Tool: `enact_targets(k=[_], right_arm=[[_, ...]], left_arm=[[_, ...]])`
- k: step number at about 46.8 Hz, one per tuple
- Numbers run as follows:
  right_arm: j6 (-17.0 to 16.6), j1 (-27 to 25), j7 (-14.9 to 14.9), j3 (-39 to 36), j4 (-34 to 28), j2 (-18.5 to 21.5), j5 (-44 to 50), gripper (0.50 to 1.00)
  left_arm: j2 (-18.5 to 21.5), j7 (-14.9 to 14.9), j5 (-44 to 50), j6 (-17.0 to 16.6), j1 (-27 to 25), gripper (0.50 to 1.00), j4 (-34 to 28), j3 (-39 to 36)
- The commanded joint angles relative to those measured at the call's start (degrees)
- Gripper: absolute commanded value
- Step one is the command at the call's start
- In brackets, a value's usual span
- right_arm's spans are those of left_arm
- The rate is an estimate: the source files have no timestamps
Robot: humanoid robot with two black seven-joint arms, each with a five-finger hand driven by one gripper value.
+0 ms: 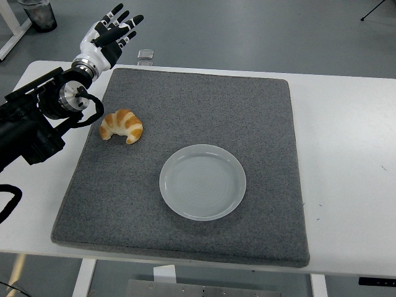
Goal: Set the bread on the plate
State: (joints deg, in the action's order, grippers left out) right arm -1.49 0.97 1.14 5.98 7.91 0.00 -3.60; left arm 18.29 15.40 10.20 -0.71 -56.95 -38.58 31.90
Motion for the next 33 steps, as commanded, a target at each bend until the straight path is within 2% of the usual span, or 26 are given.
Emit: enact_targets(k=[1,5,8,14,23,33], right_arm=[[0.0,0.0,0.0,0.0,0.0,0.0,0.0,0.952],[0.0,0.0,0.0,0.0,0.0,0.0,0.0,0.952],[0.0,0.0,0.0,0.0,0.0,0.0,0.0,0.952],[0.0,0.0,0.0,0.0,0.0,0.0,0.0,0.952],[0.0,0.0,0.0,0.0,0.0,0.0,0.0,0.952],[0.0,0.0,0.0,0.0,0.0,0.0,0.0,0.952]], left_arm=[[-0.01,0.07,-0.09,-0.43,-0.18,1.0,-0.09,-0.09],[-0.09,1.03,-0.09,-3.77,-0.26,1.0,-0.09,-0.18],[-0.09,1.03,-0.09,-4.83,-0.27,1.0,-0.18,-0.18],[0.17,0.95,0.0,-4.13,-0.7,1.0,-0.53,-0.26],[0.61,0.95,0.09,-0.26,-1.32,1.0,-0.35,-0.88],[0.79,0.68,-0.26,0.53,-1.93,1.0,0.17,-5.71]])
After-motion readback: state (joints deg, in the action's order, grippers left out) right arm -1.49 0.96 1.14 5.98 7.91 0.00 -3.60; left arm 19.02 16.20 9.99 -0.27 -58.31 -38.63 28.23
